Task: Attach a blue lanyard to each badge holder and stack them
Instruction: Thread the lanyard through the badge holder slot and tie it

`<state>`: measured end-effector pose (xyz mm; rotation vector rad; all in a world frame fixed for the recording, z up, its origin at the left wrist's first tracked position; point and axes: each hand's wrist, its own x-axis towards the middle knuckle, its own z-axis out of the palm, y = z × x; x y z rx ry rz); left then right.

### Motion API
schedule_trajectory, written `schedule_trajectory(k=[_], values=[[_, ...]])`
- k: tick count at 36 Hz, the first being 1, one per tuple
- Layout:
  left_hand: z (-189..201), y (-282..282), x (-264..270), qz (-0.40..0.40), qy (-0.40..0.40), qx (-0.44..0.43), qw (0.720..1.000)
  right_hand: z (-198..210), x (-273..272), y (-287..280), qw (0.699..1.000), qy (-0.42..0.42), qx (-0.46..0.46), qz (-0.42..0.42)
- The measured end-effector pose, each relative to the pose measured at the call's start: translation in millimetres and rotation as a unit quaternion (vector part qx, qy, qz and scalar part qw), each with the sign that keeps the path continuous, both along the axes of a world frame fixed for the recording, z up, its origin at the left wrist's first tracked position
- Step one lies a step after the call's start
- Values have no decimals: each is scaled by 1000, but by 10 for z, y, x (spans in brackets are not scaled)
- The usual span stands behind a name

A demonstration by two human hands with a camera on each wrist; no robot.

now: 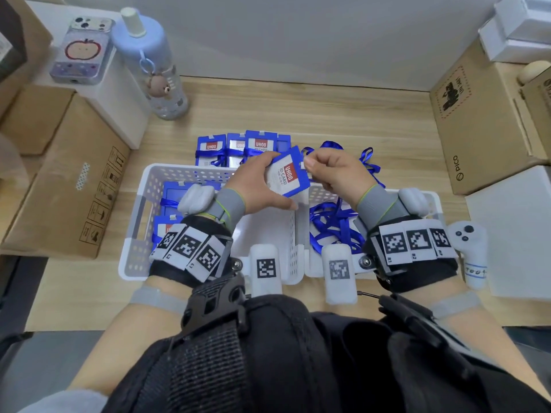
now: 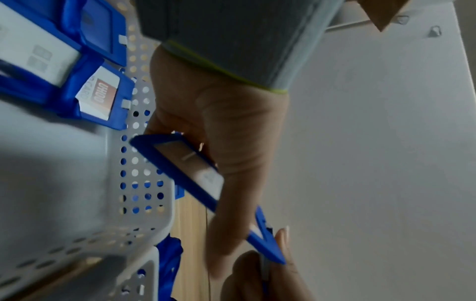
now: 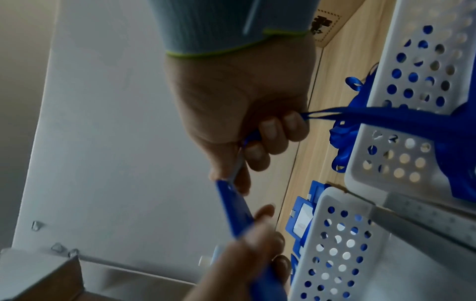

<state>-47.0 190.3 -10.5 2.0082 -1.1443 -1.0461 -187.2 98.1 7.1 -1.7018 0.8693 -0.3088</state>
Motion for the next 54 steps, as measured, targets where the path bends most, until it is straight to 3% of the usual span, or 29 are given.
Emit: schedule_trajectory(k=[4, 7, 10, 13, 19, 23, 27, 31, 34, 36, 41, 44, 46, 50, 52, 54], values=[[35, -14, -49, 44, 153, -10, 987, -3, 19, -28, 998, -2, -52, -43], [108, -80, -89, 108, 218, 14, 970, -1, 36, 5, 991, 67, -119, 9], [162, -128, -66, 169, 268, 33, 948, 8, 43, 73, 961, 171, -189, 106], [152, -123, -19, 169, 201, 27, 965, 102, 78, 152, 942, 200, -205, 177], [63, -98, 28, 123, 15, -18, 992, 330, 131, 153, 927, 167, -255, 219], [79, -86, -20, 48, -66, -11, 997, 383, 142, 33, 915, 167, -296, 216], [147, -67, -49, -82, -89, -35, 992, 366, 102, -94, 916, 164, -316, 183], [198, -47, -62, -117, -34, -58, 991, 279, 27, -152, 947, 102, -286, 105], [222, -38, -36, -115, -5, -41, 992, 167, -15, -141, 973, 76, -212, 49], [231, -29, -4, -102, 58, -31, 993, 63, -33, -141, 984, 86, -156, 27], [181, -45, -5, 7, 247, -94, 964, -15, -50, -45, 989, 120, -73, 36], [189, -74, -11, 121, 287, -97, 945, 20, -42, 33, 981, 144, -80, 101], [182, -84, -6, 157, 222, -73, 960, 88, -40, 65, 971, 169, -94, 142], [116, -92, -20, 136, 48, -28, 989, 239, 18, 104, 936, 203, -174, 230], [104, -98, -11, 106, -85, -4, 991, 280, 48, 107, 920, 211, -210, 254], [111, -113, 2, 64, -167, -2, 984, 291, 66, 89, 916, 207, -230, 254]])
